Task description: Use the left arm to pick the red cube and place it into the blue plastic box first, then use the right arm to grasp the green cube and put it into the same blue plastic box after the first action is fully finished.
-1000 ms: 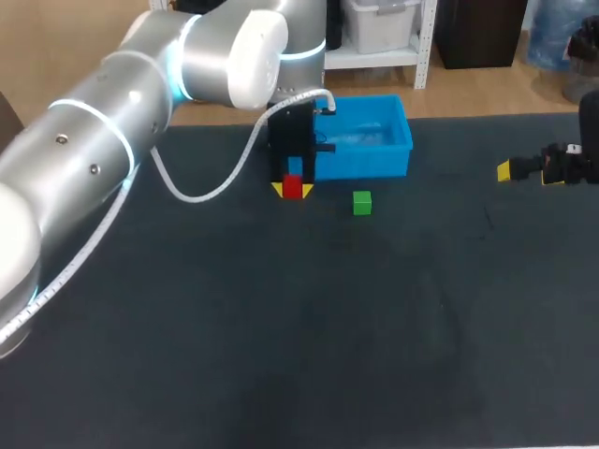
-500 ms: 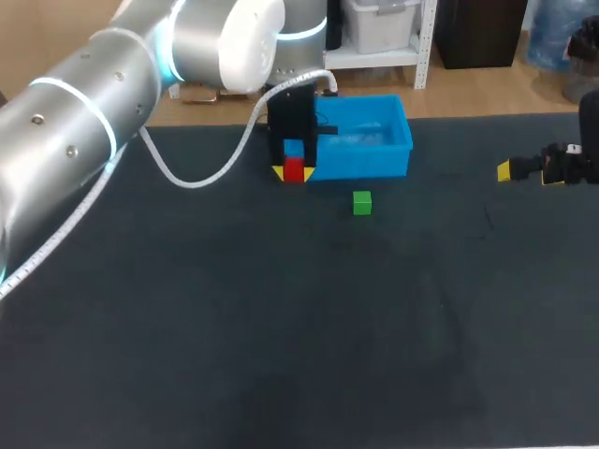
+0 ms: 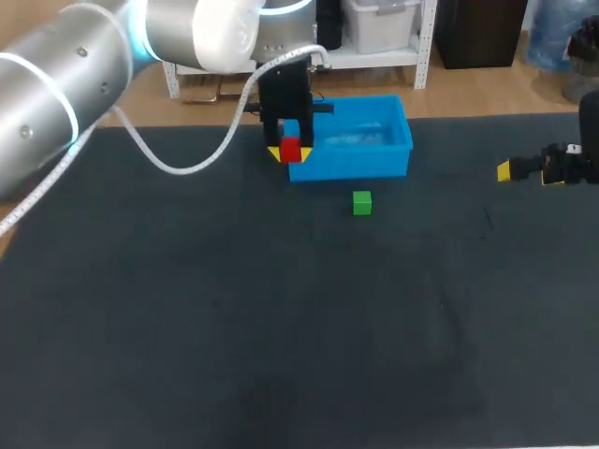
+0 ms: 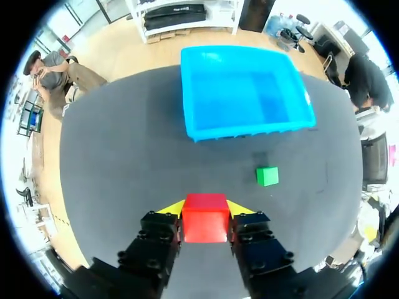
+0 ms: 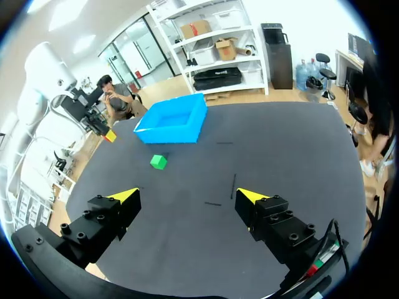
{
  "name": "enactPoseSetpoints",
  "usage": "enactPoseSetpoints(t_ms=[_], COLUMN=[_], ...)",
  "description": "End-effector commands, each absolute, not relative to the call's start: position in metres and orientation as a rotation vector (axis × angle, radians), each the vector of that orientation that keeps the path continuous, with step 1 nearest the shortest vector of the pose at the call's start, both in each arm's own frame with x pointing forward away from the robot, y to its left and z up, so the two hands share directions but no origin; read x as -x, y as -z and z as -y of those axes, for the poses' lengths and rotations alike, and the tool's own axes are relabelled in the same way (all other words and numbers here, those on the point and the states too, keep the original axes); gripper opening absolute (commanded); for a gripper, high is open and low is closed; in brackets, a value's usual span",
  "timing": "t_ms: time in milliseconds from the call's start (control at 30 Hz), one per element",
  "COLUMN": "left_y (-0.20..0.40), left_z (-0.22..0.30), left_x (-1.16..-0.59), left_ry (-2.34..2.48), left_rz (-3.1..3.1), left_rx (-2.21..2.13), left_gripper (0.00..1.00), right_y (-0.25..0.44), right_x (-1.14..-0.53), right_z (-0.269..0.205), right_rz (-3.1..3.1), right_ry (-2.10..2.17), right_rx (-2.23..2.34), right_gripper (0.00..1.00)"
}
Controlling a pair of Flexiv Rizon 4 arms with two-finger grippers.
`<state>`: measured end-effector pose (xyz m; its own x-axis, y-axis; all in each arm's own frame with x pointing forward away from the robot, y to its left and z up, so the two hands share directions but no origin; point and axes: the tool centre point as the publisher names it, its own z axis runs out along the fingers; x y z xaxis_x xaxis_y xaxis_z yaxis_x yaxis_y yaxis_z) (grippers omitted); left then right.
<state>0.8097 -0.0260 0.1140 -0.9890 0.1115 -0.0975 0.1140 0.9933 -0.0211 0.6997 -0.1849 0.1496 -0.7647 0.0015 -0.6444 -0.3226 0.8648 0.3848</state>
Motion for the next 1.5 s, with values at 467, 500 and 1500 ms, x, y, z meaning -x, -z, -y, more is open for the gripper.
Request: enactPoseSetpoints(t_ms=[467, 500, 1500], left_y=[-0.151, -0.153, -0.200], left_z=[0.023, 0.023, 0.042], left_x=[-0.813, -0.814, -0.876], left_ry=[0.078, 0.080, 0.051], left_rz=[-2.881, -2.875, -2.751], left_rx=[-0.208, -0.212, -0.314], left_gripper=[0.00, 0.00, 0.00], right_y=[-0.150, -0.150, -0.150], right_x=[-0.700, -0.700, -0.700], right_z=[0.185, 0.185, 0.185], right_rz=[-2.372, -2.372, -2.372], right_ry=[-0.638, -0.638, -0.638], right_rx=[0.232, 0.232, 0.232], right_gripper=[1.00, 1.00, 1.00])
